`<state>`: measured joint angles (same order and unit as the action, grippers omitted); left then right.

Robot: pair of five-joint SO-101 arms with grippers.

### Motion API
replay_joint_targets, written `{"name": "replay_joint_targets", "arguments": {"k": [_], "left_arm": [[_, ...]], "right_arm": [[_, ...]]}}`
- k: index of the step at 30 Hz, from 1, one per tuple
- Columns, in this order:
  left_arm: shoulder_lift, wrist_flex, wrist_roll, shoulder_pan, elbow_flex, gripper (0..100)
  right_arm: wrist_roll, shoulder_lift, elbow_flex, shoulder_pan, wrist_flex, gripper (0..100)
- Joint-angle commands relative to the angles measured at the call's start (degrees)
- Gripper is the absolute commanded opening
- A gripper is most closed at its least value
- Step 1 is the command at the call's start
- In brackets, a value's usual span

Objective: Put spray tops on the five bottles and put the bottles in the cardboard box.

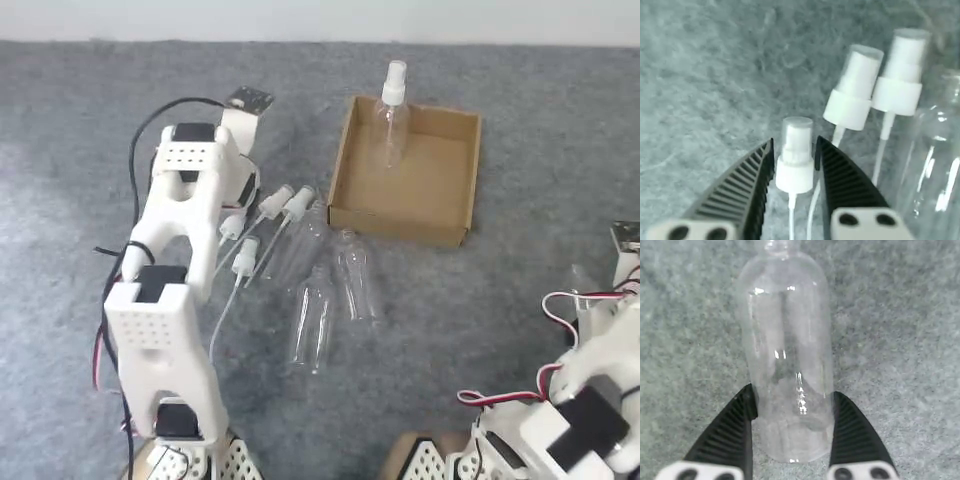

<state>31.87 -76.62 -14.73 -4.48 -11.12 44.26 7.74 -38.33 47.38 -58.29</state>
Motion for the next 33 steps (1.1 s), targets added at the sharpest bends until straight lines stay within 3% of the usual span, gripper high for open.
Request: {"name": "replay_joint_targets", "arguments": {"k": [1, 7, 12, 21, 26, 29, 33], "left_arm": [[1.85, 1.67, -0.44, -0.79, -2.86, 12], [4.48, 1.67, -1.23, -2.02, -2.77, 2], [-2.37, -4.48, -1.14, -3.52, -2.59, 1], [-25.23, -12.31, 3.69, -3.25, 4.00, 1], [-40.88, -4.13, 6.59, 0.79, 23.16, 1], [-49.41, 3.52, 7.47, 1.41, 34.95, 1], [-57.14, 8.97, 7.74, 1.32, 44.88, 1]], "right_arm": [[-0.44, -0.13, 1.93, -0.22, 0.40, 0.6], [-0.44, -0.13, 1.93, -0.22, 0.40, 0.6], [-0.88, -0.13, 1.93, -0.40, 0.31, 1.7], [-7.38, -0.13, 0.44, -6.64, 0.48, 32.7], [-5.63, 0.48, 0.79, -9.10, 0.57, 41.4], [-1.41, 0.48, 2.73, -10.51, -2.42, 39.9], [-2.11, -0.04, 9.58, -13.93, -7.25, 35.5]]}}
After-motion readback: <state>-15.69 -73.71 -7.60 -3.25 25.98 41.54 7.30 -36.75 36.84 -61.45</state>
